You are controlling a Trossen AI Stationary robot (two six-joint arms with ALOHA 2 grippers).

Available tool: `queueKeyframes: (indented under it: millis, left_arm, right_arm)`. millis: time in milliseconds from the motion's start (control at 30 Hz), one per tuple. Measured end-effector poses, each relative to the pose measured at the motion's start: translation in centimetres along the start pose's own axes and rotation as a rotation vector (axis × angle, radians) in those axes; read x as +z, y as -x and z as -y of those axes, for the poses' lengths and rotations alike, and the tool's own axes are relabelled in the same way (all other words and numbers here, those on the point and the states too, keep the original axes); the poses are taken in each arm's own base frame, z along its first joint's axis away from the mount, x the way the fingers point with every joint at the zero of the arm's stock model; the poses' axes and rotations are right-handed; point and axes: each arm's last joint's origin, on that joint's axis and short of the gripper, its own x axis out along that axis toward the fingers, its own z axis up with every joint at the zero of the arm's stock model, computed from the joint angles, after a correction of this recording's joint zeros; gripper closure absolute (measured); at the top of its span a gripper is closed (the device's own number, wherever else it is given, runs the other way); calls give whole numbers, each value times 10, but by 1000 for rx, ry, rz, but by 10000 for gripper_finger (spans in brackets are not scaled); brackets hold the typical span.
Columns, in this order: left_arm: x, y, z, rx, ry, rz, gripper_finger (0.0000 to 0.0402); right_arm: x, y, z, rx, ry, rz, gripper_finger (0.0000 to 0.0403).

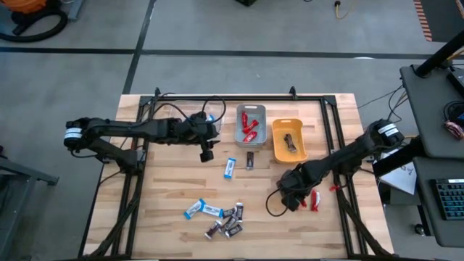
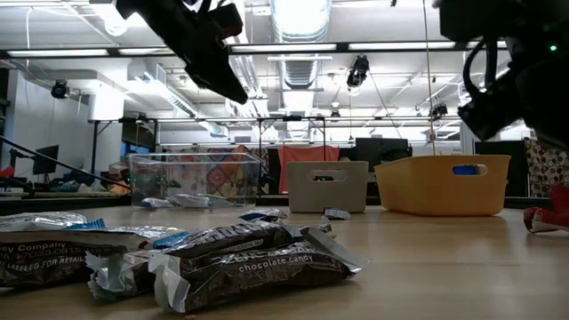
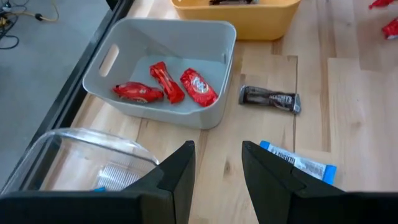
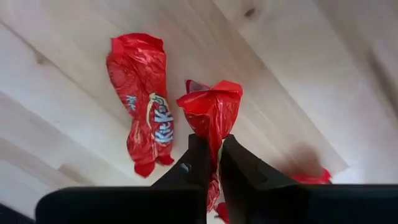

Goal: Organize candy in baskets
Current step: Put the red chocolate into the gray bin

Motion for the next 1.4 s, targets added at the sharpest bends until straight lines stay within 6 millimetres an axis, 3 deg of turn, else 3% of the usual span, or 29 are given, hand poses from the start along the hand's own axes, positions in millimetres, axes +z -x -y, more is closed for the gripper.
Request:
queueKeyframes:
  millis: [200,433,633,833,1133,1400]
  left_arm:
    - [-5,0,0,-2,13,-52,285]
    - [-13,2,3,-11,40,-136,285]
    - [-18,6,14,-35,62,-179,285]
    - [-18,11,34,-85,29,-177,285]
    - [-24,23,66,-164,-26,-195,285]
    - [-27,32,87,-219,-42,-188,285]
  right_arm:
    - [1,28,0,33,15,53,384]
    - [14,71,-5,100,84,283,385]
    - [39,99,-9,126,216,530,385]
    - [73,115,-7,102,352,783,385]
    - [118,137,13,-80,391,1186,385]
    - [141,149,41,-146,291,1302,385]
